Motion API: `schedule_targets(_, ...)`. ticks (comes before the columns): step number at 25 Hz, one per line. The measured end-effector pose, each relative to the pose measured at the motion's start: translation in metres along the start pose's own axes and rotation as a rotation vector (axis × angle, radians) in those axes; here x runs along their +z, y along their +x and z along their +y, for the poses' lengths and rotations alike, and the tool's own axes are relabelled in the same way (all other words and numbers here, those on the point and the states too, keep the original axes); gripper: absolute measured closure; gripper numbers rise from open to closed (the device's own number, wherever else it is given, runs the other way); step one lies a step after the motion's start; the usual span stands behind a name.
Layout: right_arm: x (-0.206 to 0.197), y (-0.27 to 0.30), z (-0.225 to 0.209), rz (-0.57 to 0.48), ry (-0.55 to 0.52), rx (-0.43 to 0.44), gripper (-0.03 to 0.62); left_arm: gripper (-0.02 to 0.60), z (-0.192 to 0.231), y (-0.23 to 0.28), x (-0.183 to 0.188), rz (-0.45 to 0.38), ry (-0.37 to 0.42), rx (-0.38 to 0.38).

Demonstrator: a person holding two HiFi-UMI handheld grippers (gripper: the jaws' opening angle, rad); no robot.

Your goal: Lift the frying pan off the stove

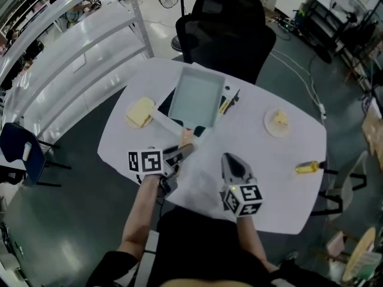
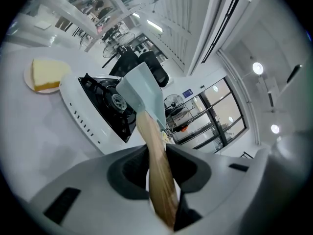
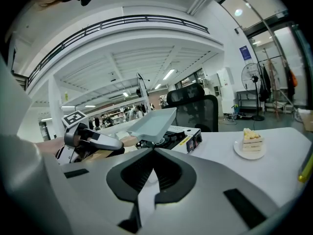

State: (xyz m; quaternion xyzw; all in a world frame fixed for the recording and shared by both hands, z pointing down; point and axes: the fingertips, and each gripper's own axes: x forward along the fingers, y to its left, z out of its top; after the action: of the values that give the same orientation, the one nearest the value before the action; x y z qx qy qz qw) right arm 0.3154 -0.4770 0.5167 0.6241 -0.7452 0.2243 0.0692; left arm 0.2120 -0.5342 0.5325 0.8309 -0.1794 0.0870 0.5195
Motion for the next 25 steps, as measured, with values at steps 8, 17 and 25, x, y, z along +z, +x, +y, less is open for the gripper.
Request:
schedule_targets(8,0.011,-0.016,0.018,-0.03,-0.024,0.004,0.588,0.482,-0.02,-0.031,-0.01,-0.053,0.006,-0.011)
schedule_targets(17,0.013,-0.025,0.038,-0.059,-0.047,0.02,0.588,0.48,-0.027,-0.071,-0.019,-0.141,-0.004,-0.012)
schedule_targets(25,0.01,-0.026,0.069,-0.061,-0.07,0.069,0.588,0.482,-0.017,-0.127,-0.024,-0.236,-0.011,0.045)
